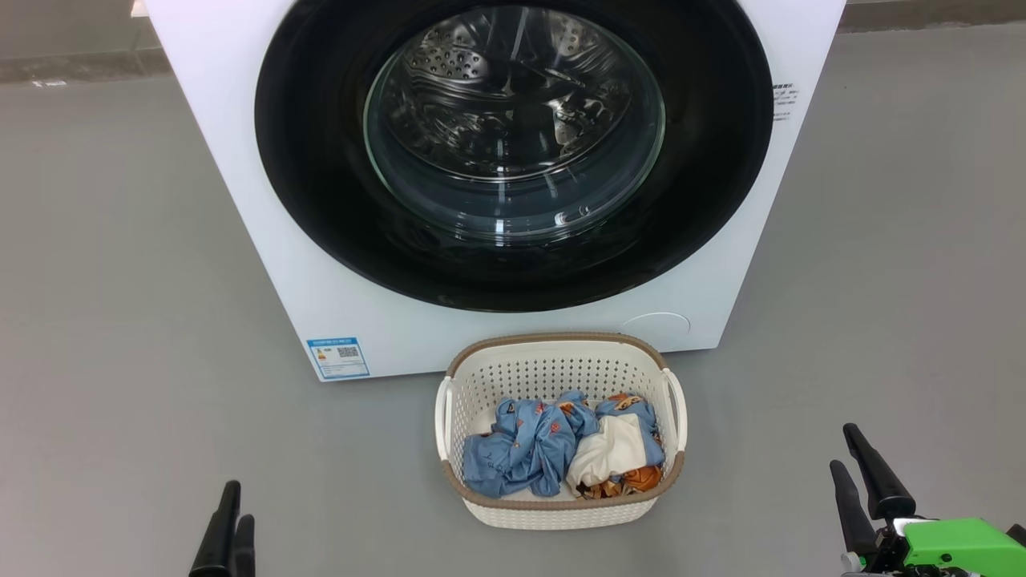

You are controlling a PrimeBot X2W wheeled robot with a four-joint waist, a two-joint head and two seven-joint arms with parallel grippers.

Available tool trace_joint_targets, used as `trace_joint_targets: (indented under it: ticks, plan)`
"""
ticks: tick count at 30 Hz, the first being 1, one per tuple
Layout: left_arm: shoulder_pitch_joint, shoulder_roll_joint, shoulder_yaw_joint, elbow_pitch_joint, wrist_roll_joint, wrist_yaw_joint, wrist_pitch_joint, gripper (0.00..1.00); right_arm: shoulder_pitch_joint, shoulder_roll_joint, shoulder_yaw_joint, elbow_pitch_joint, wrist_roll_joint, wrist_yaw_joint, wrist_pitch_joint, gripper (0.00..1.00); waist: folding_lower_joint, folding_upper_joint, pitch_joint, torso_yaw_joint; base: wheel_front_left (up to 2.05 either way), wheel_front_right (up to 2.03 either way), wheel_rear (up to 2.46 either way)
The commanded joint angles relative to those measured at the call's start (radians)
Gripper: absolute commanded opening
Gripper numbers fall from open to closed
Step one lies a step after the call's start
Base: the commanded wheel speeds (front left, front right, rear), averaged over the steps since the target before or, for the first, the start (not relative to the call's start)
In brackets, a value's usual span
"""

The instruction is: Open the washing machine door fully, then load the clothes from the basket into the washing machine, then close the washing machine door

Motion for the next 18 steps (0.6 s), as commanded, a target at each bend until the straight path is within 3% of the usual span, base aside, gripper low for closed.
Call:
trace_joint_targets:
  ticks: [1,6,18]
  plan:
    - [-0.026,0.012,0.000,-0.030,0.014,-0.001,-0.007,1.00,-0.028,-0.013,0.004,-0.030,-0.005,0.000,-0.005,1.00,0.0005,0.0000,-0.001,0.000,0.00,0.00,0.00]
    - [-0.025,0.015,-0.003,-0.042,0.041,-0.001,-0.022,1.00,-0.030,-0.020,0.015,-0.038,-0.025,0.001,-0.023,1.00,-0.0013,0.0000,0.000,0.000,0.00,0.00,0.00]
    - [-0.030,0.023,-0.010,-0.066,0.181,-0.002,-0.057,1.00,-0.052,-0.055,0.051,-0.044,-0.151,0.001,-0.062,1.00,-0.0015,0.0000,0.005,0.003,0.00,0.00,0.00]
